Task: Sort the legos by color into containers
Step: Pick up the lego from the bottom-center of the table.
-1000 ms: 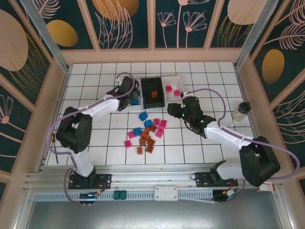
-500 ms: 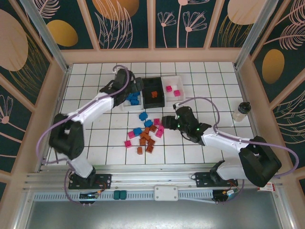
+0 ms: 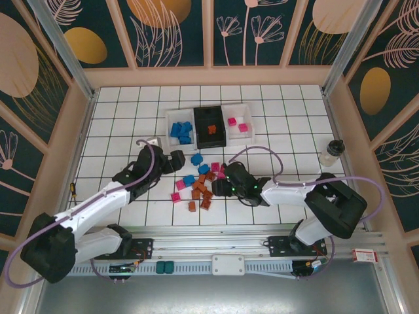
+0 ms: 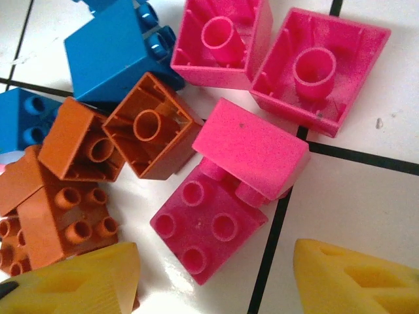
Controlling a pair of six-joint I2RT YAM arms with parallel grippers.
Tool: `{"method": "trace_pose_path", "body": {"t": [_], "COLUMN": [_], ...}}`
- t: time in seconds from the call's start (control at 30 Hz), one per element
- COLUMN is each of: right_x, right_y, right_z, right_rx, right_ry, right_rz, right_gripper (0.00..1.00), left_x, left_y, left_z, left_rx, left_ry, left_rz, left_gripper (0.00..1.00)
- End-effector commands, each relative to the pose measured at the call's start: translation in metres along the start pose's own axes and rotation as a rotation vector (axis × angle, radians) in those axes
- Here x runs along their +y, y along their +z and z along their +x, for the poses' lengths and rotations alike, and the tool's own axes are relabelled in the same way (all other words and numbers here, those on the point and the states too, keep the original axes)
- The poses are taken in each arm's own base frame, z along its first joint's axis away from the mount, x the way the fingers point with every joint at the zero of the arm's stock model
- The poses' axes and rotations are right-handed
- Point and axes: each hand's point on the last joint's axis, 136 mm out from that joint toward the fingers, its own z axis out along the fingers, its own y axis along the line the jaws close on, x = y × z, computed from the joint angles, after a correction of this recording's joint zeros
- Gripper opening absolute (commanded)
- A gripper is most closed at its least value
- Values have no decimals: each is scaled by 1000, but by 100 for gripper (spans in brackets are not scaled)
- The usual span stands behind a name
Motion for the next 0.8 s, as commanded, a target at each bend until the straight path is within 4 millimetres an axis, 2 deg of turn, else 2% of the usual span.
{"method": "trace_pose_path", "body": {"t": [0.0, 0.3, 0.43, 0.63, 0.77], "right_x": [6, -9, -22, -28, -19], "right_y": [5, 19, 21, 9, -10], "right_z": [-19, -17, -9, -4, -13], "right_rx": [-78, -67, -38, -42, -86], "right_ry": [54, 76, 75, 73, 49], "right_rz": [22, 126, 197, 194, 134], "right_gripper": [65, 64, 53, 39, 32], "left_x": [-1, 18, 22, 24, 26], "left_y": [-11, -12, -10, -8, -6], "left_z": [-5, 13, 16, 22, 25], "left_rx": [-48, -30, -25, -10, 3], "left_ry": [-52, -65, -62, -53, -46], "left_rz": [37, 8, -4, -9, -17], "left_gripper": [99, 99, 99, 99, 99]}}
